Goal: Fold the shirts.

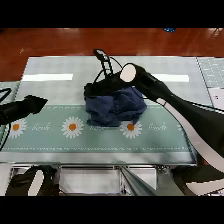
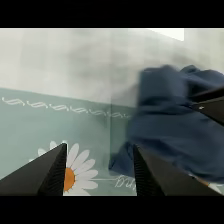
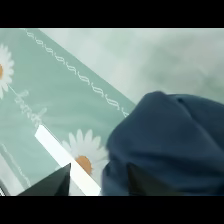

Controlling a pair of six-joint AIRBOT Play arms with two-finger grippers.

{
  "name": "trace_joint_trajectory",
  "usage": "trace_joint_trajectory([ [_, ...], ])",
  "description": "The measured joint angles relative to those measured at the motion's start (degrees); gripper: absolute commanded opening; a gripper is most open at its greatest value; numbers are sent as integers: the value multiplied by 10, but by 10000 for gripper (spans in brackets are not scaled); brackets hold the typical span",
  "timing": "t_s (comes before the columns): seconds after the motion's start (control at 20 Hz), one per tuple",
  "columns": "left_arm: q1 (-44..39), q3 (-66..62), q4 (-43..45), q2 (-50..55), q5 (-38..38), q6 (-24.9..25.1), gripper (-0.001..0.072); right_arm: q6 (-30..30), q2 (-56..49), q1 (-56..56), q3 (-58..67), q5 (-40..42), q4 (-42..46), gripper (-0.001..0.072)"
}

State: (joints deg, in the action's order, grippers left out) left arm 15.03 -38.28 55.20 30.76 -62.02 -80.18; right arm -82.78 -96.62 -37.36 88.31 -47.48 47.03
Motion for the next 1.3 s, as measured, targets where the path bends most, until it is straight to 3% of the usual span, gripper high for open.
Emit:
trace_joint_trajectory([
  [0.15,0,23,3,1,-1,0,508,-2,-6,45,27,-8,-30,414],
  [0.3,0,32,21,1,-6,0,508,2,39,162,62,-83,-35,406],
  [0.5,-5,57,14,9,-45,-15,508,-26,151,343,20,-192,89,406],
  [0.65,-40,122,-61,26,-54,-10,508,-47,251,451,-129,-204,170,406],
  [0.95,-204,215,-237,126,84,82,508,-31,397,538,-427,-138,140,406],
  [1.3,-328,161,-329,311,220,160,498,-3,430,551,-523,-126,88,405],
])
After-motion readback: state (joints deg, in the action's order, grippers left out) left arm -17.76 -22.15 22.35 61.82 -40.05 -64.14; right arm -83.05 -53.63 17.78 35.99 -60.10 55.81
